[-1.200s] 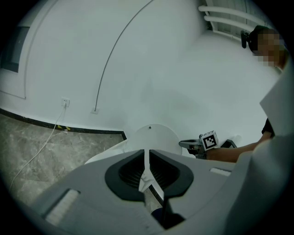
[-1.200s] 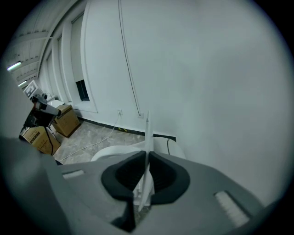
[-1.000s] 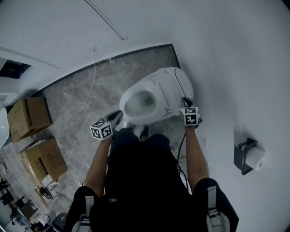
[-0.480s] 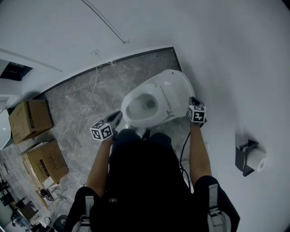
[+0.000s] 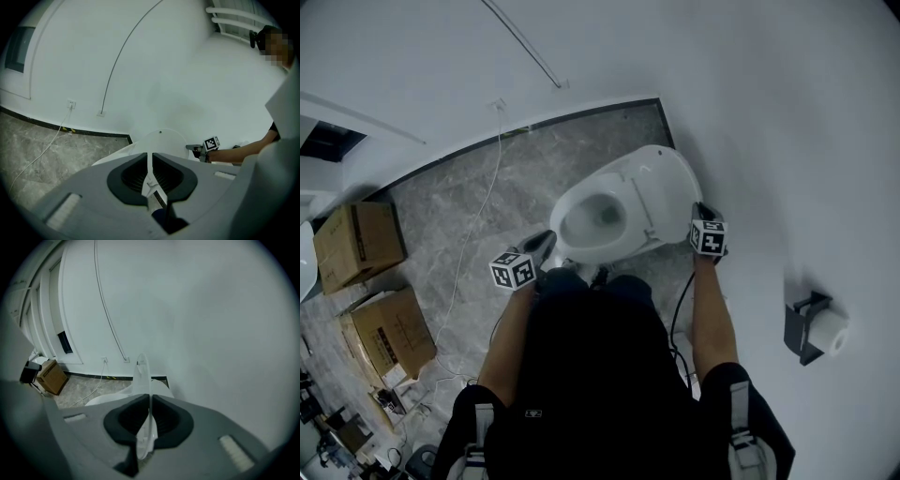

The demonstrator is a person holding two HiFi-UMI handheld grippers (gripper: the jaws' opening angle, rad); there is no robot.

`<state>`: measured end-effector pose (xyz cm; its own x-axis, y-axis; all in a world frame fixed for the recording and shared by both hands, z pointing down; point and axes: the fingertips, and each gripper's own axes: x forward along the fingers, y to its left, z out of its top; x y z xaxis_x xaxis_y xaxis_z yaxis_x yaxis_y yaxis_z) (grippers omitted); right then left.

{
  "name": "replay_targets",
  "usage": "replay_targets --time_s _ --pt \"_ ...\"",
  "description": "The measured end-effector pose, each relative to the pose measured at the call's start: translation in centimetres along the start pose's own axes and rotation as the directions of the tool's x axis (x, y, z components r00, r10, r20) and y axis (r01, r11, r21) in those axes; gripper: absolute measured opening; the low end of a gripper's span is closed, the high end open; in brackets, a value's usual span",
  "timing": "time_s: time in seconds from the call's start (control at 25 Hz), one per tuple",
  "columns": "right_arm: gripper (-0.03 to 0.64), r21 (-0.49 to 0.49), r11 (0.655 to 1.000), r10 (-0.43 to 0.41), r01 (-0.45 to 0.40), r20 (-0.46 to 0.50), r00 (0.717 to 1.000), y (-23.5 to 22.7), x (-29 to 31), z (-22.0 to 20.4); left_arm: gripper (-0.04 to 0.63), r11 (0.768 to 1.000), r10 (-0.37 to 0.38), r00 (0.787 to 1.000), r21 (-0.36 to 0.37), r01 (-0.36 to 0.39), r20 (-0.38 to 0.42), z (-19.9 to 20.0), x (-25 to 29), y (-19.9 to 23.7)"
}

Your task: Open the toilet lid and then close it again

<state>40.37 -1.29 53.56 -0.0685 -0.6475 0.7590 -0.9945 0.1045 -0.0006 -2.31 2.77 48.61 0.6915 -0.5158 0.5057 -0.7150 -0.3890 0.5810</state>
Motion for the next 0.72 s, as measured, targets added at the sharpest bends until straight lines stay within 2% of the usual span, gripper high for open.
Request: replay_targets --time_s 0.72 --pt "0.020 -0.017 0.998 -0.056 0.056 0.006 0.998 2.4 -0.9 -0.2 0.041 1.000 -0.027 1.000 -0.014 0.027 -0.001 0.3 -2.2 2.3"
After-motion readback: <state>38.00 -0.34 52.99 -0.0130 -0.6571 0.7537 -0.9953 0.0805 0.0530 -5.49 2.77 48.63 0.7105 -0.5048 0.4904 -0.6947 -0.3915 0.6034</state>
